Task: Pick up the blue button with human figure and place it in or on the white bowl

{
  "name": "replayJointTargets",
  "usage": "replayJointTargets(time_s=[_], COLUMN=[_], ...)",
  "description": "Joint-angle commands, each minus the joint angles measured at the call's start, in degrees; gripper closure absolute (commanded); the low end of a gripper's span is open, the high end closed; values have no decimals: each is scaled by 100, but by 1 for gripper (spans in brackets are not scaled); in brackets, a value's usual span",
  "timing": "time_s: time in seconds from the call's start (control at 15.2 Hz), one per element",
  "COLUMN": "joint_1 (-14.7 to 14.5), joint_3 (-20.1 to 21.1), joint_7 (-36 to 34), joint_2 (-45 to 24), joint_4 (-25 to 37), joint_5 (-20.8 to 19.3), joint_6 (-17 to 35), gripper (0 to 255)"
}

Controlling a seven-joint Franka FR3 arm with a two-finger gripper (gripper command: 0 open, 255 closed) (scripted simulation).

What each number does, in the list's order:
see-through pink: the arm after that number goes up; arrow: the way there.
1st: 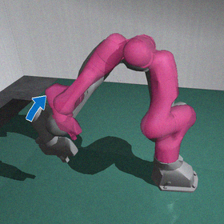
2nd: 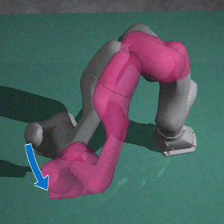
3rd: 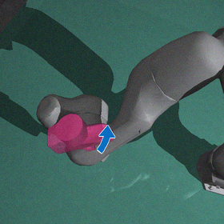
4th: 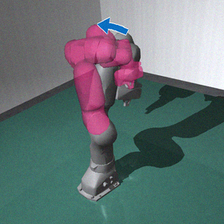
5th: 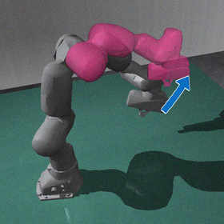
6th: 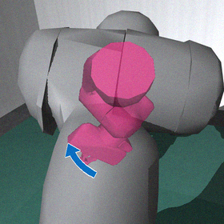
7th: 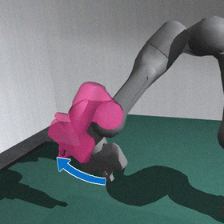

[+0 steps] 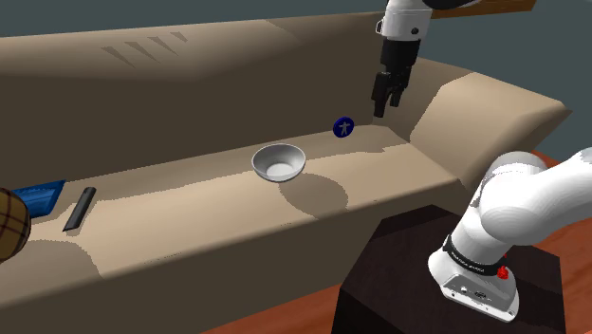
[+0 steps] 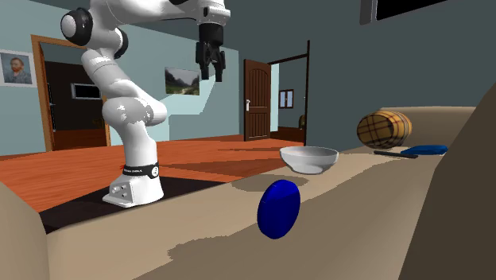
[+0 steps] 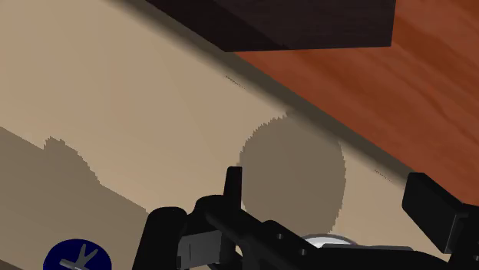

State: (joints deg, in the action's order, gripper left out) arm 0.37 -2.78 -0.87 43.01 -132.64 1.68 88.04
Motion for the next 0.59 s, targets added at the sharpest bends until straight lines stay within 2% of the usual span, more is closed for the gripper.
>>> replayJointTargets(time_s=[0.0, 0.53], joint_1=[0, -26], joint_3=[0, -992], joint_7=[0, 1736], joint_2=[0, -907], joint_4=[0, 7], joint_5=[0, -553], joint_6=[0, 890], gripper=[0, 0])
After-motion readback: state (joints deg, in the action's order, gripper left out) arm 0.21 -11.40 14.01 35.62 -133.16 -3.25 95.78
